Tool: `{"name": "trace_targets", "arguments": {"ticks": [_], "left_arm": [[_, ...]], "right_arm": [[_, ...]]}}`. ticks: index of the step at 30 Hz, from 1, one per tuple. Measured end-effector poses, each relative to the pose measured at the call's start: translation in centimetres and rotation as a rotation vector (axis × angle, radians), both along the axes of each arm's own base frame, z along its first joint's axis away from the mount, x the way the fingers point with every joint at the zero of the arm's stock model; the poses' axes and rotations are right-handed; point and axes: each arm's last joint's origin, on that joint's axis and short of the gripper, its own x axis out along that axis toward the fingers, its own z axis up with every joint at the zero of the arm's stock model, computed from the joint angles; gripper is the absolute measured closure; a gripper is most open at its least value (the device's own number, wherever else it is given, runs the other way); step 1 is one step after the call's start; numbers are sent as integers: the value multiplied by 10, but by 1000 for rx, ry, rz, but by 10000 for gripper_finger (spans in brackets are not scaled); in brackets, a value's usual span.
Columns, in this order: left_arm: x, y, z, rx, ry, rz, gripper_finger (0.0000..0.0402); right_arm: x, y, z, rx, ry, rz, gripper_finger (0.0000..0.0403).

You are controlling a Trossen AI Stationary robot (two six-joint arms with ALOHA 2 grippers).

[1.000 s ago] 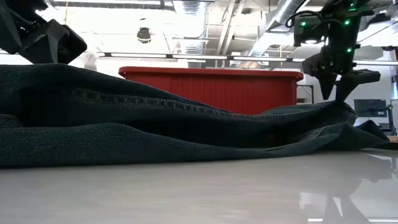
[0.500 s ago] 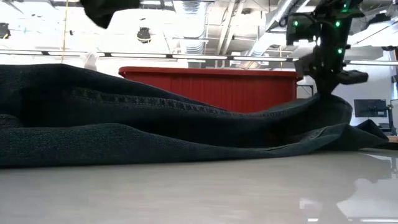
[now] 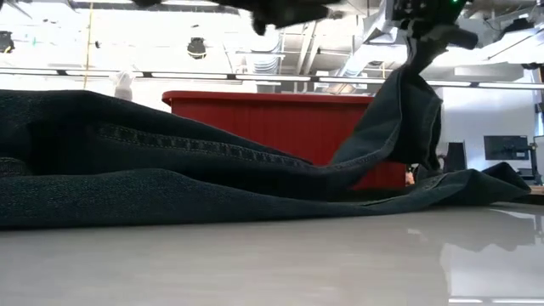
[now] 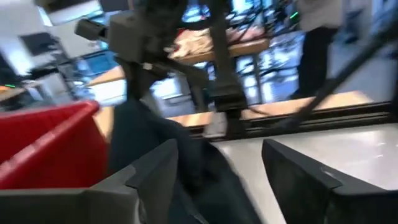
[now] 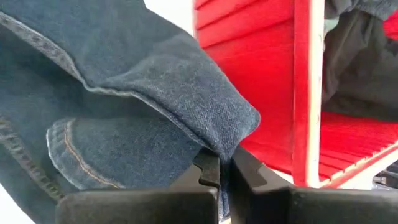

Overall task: Fold Laundry from Bin
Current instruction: Fold the dark blue jeans

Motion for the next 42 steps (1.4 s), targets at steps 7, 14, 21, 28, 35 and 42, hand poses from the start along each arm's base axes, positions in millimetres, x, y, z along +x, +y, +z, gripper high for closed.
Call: {"name": "trace_targets", "arguments": {"ticks": [7, 14, 21, 28, 35, 42], "left_arm": [[71, 27, 13, 44, 72, 115, 136], [106, 49, -2, -16, 163, 238, 135], [112, 70, -11, -104, 116, 294, 135], [111, 79, -9, -120, 101, 310, 135], [110, 71, -11, -88, 128, 356, 211], [105, 72, -11, -3, 227, 392, 388]], "right_arm": [[11, 7, -8, -34, 33, -7, 376], [17, 12, -14, -31, 46, -28, 376], [18, 26, -8, -27, -33, 38, 374], [23, 35, -1, -23, -147, 91, 374], [22, 39, -1, -22, -136, 110, 371], [17, 41, -3, 20, -156, 32, 326]]}}
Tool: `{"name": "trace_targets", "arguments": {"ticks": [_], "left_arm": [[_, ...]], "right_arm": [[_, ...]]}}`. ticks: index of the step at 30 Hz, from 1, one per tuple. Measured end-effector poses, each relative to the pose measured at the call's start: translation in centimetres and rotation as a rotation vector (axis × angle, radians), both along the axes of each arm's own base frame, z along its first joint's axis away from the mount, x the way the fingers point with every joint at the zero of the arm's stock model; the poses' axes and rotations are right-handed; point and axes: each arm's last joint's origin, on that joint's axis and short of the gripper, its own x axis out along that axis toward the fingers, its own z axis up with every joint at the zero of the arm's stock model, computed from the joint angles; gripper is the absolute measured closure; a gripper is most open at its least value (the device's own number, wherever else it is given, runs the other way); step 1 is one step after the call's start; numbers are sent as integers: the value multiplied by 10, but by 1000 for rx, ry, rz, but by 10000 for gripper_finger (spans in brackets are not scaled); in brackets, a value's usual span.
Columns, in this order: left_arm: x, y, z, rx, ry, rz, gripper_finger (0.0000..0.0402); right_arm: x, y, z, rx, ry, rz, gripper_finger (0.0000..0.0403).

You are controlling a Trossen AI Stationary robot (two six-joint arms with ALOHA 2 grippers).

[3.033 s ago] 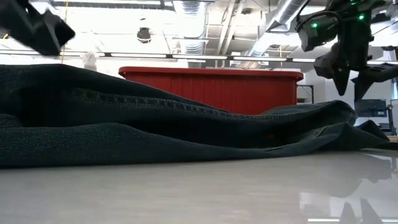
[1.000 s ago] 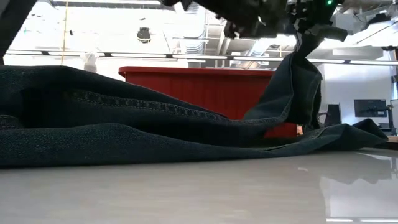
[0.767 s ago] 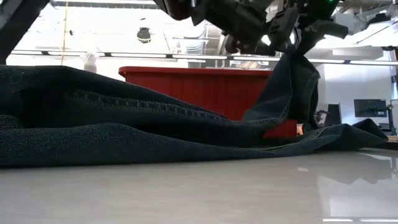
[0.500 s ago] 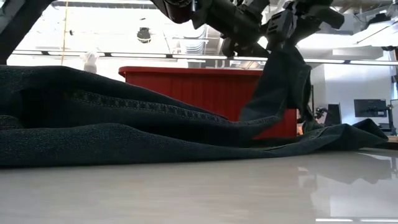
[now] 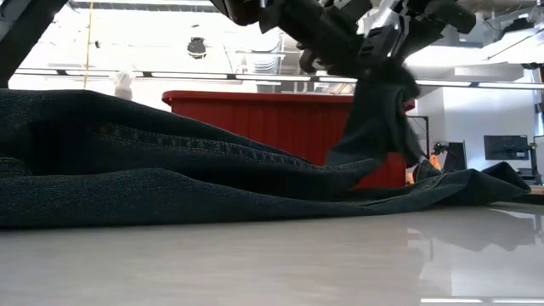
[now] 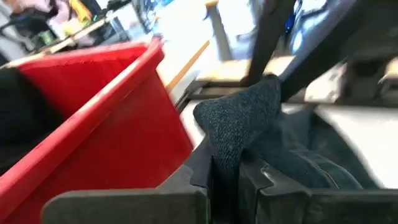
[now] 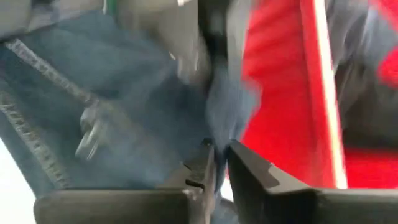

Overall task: Fold Laundry from Bin
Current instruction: Fold the dark blue jeans

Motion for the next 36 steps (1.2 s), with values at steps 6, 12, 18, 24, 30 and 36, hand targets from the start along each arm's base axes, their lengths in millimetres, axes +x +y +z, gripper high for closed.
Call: {"name": "trace_targets", "arguments": {"ticks": [6, 12, 18, 24, 30, 36], "left_arm": [[-25, 4, 23, 3, 110, 85, 397], [-76, -18, 47, -3, 38, 58, 399], [-120, -41, 30, -50, -55, 33, 399], [-141, -53, 14, -88, -83, 25, 400], [-142, -61, 14, -72, -74, 3, 401], [-141, -60, 16, -41, -71, -15, 401]], "right_arm": [[-28, -9, -5, 96, 42, -316, 285], [-37, -10, -11, 255, 3, -538, 257], [-25, -29, -44, 355, 27, -553, 244], [-36, -79, -67, 211, -178, -961, 235], [-24, -83, -108, 533, -197, -849, 234], [-29, -54, -132, 454, -82, -730, 236]]}}
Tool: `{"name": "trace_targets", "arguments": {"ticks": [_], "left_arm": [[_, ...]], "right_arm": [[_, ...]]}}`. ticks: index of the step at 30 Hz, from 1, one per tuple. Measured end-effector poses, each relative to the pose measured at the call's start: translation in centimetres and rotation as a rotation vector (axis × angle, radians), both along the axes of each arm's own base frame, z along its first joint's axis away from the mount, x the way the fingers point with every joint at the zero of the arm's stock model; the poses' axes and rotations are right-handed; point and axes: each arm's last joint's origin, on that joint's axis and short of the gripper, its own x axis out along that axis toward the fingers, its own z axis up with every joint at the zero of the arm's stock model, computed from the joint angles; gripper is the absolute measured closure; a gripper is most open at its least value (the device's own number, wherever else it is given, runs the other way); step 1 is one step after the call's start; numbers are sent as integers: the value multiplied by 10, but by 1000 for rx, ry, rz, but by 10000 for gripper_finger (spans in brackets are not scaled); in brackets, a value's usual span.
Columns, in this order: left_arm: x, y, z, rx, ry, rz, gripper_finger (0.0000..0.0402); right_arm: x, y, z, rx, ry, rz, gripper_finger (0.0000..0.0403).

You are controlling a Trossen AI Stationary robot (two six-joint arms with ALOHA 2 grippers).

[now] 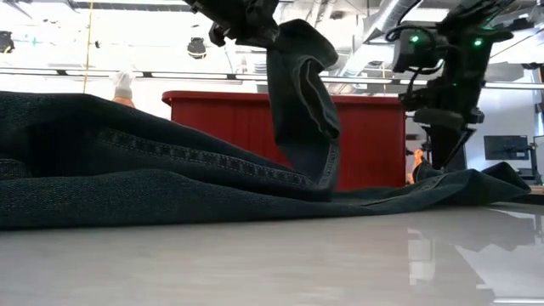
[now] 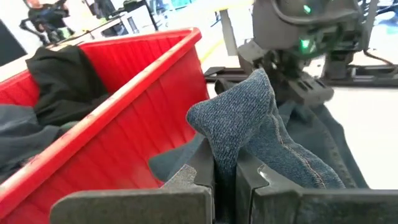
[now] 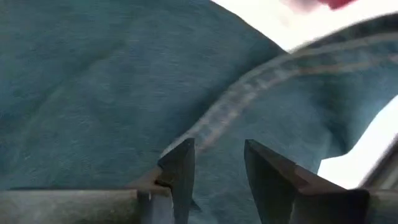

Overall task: Fold Laundry from Bin
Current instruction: Fold the dark blue jeans

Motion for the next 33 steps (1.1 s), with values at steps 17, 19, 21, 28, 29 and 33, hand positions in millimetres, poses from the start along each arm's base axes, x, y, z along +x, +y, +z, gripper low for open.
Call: {"name": "trace_targets", "arguments": {"ticks": [17, 19, 21, 28, 29, 33], "left_arm": [[1, 4, 1, -15, -13, -21, 401], [1, 3, 1, -17, -13, -33, 401], [1, 2, 1, -17, -12, -36, 401], [1, 2, 1, -19, -11, -44, 401], [2, 2, 1, -20, -11, -49, 401], [2, 2, 1, -21, -10, -51, 401]], "right_arm": [[7, 34, -18, -81, 208, 351, 233], [11, 34, -27, -73, 263, 353, 233], [14, 34, -38, -71, 324, 351, 232], [19, 28, -67, -211, 569, 237, 238], [20, 25, -70, -224, 594, 218, 244], [23, 16, -76, -242, 632, 177, 315]]}}
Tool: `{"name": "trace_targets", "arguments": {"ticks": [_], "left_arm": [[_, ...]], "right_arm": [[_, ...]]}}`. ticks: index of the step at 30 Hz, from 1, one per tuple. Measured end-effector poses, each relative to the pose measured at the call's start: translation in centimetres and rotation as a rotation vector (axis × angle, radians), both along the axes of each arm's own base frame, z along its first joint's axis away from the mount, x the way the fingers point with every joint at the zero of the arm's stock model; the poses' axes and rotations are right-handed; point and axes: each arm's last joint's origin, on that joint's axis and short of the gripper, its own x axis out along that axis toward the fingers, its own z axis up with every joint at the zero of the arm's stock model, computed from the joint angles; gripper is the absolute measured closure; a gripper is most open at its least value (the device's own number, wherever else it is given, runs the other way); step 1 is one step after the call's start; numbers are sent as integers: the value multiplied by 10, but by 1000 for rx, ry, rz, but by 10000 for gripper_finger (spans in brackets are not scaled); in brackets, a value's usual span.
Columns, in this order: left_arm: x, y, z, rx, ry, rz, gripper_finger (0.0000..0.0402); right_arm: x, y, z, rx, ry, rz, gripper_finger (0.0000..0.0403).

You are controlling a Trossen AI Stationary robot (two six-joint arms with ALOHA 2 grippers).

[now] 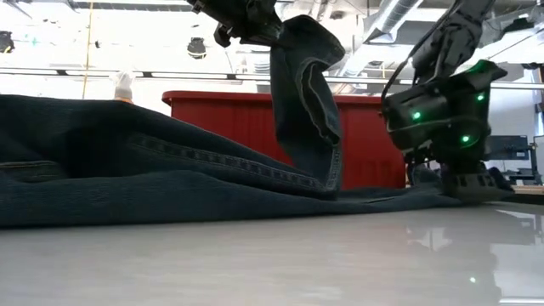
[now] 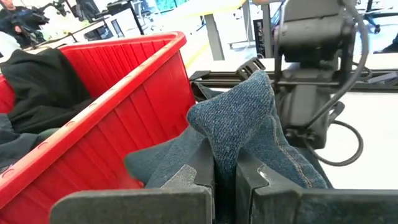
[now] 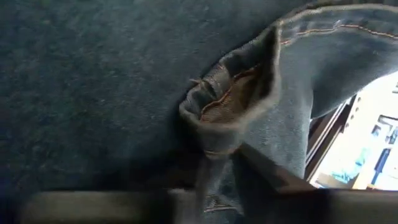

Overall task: Fold Laundry from Bin
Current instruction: Fold the dark blue jeans

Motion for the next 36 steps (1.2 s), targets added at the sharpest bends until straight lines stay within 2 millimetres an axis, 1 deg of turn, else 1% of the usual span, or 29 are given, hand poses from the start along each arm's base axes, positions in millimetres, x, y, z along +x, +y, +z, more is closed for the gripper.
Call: {"name": "trace_targets", "arguments": {"ticks": [2, 3, 6, 9, 13, 16, 19, 21, 23, 25, 29, 31, 34, 36], "left_arm": [[0, 0, -1, 1, 7, 0, 401], [0, 0, -1, 2, 11, 0, 401], [0, 0, -2, 9, 22, 0, 401], [0, 0, -2, 11, 22, 0, 401], [0, 0, -2, 22, 29, -2, 401], [0, 0, -1, 23, 28, -2, 401], [0, 0, -1, 23, 28, -1, 401], [0, 0, -1, 23, 28, -4, 401], [-1, -2, -2, 23, 29, -10, 401], [-1, -5, -2, 23, 29, -17, 401], [-1, -8, -2, 33, 34, -25, 401], [-1, -8, -2, 34, 34, -21, 401], [-2, -8, -2, 31, 34, -20, 401], [-1, -8, -2, 30, 32, -20, 401]], "right_arm": [[1, -3, 3, -11, -10, -11, 372], [1, -5, 7, -20, -23, -19, 382], [-3, -12, 27, -94, -76, -89, 379], [-13, -14, 59, -170, -138, -175, 383], [-37, -16, 102, -233, -282, -363, 383], [-59, -20, 121, -289, -368, -511, 382], [-74, -27, 124, -286, -462, -605, 362], [-80, -32, 124, -262, -494, -668, 341], [-85, -36, 124, -232, -474, -725, 319], [-88, -40, 124, -229, -445, -743, 295], [-93, -46, 127, -253, -382, -716, 248], [-93, -47, 130, -257, -378, -711, 227], [-87, -43, 136, -236, -440, -675, 207], [-81, -35, 139, -198, -516, -620, 202]]}}
